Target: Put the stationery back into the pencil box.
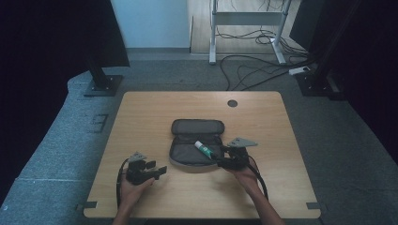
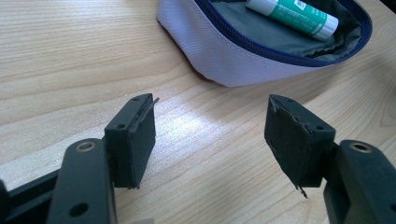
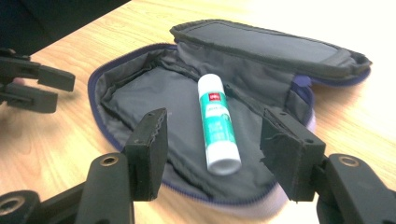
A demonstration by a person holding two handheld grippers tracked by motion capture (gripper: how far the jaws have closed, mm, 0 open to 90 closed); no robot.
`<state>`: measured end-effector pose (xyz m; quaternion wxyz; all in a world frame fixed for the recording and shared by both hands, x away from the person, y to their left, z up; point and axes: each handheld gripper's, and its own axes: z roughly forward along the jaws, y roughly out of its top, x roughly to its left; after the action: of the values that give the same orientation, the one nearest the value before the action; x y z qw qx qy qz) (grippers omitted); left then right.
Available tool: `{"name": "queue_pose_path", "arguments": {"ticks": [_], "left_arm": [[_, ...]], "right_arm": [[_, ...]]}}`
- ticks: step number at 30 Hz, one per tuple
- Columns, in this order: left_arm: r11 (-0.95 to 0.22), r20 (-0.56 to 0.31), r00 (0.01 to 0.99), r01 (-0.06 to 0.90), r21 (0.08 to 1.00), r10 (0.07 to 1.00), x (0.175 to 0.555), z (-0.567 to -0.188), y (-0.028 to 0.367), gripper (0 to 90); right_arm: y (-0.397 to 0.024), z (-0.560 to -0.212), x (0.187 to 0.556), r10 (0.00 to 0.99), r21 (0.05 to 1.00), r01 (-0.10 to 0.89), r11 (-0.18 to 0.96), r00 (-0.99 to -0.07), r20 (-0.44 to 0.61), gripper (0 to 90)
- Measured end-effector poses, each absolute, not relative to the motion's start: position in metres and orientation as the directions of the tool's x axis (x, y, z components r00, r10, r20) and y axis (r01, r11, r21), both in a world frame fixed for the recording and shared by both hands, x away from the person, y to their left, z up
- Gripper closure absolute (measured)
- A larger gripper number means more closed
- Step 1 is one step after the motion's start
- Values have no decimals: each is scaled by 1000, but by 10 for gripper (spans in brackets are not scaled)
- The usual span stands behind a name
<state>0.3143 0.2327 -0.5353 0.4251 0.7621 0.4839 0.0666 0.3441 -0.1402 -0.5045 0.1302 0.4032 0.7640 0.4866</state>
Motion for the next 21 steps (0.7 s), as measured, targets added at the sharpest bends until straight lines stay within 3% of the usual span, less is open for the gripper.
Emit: {"name": "queue_pose_path", "arguments": {"ticks": [21], "left_arm": [[-184,-307,524,689,701,795,315,-538,231,339]], "right_arm": [[-210,-525,293,805,854,480,203,-578,134,395]]}}
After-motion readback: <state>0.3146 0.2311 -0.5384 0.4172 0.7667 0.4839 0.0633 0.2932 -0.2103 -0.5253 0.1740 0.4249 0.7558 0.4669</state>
